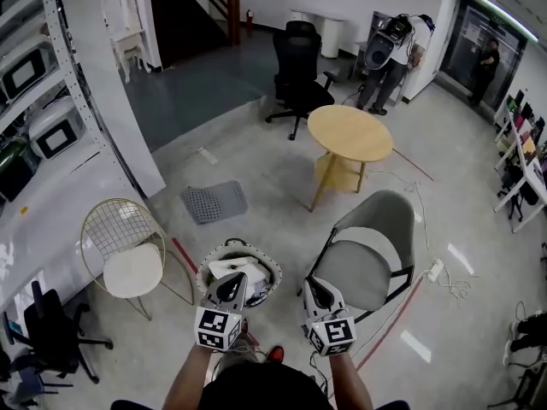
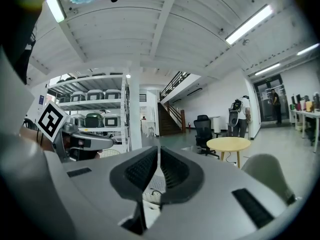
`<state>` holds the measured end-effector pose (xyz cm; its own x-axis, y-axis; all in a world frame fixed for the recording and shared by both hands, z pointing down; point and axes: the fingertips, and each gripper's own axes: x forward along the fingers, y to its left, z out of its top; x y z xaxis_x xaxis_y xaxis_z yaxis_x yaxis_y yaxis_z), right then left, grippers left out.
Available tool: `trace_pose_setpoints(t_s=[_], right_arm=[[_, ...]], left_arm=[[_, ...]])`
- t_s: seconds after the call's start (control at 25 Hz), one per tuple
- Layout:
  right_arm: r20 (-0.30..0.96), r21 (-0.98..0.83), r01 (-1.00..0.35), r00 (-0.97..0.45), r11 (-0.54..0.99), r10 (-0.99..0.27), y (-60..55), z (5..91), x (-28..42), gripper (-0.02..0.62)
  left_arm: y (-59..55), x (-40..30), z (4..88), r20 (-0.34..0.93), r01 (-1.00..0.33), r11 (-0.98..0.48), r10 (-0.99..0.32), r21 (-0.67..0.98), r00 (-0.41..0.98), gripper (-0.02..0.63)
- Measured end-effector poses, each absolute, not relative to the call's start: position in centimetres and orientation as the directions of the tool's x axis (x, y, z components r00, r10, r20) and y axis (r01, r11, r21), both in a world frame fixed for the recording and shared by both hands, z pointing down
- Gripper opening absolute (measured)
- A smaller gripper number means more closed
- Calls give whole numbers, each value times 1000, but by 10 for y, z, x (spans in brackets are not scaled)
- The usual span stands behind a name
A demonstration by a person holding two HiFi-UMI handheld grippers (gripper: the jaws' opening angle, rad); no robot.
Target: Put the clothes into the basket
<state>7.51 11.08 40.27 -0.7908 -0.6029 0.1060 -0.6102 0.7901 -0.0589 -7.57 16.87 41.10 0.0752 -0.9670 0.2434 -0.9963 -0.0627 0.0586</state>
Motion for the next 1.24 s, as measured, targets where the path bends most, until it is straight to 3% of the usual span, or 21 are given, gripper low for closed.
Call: trace_pose_setpoints(t_s=[1.24], right_arm=[[127, -78, -597, -801, 799, -586, 109, 414, 82, 35]], left_arm=[[163, -59, 416, 263, -996, -66, -961, 65, 81, 6]])
